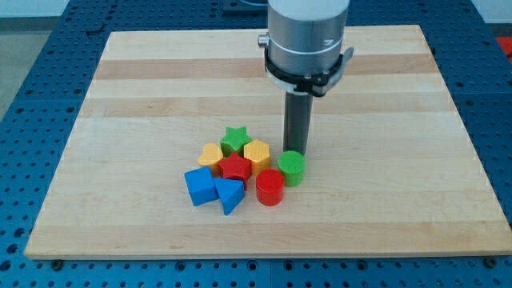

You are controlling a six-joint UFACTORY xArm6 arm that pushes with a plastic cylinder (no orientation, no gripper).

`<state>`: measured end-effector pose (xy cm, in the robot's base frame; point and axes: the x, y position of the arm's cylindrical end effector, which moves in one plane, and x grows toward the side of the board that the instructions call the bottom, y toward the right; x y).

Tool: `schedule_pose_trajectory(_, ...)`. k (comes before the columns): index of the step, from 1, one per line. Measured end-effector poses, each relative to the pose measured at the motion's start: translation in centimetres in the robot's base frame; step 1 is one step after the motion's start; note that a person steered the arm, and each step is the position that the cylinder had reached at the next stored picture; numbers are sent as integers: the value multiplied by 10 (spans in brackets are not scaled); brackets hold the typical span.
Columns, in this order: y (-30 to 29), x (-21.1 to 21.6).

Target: Move green circle closer to the group of blocks

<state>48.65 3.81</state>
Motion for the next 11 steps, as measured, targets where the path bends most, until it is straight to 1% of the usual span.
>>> schedule_pose_trajectory(1,0,13)
schedule_pose_trajectory(2,10,14)
schedule_pose_trajectory(4,57,22)
schedule_pose_trajectory(5,67,28)
schedule_pose_trajectory(6,57,39)
schedule_pose_trajectory(9,9,40)
schedule_pose_trajectory(10,13,40)
schedule_pose_trajectory(11,31,54)
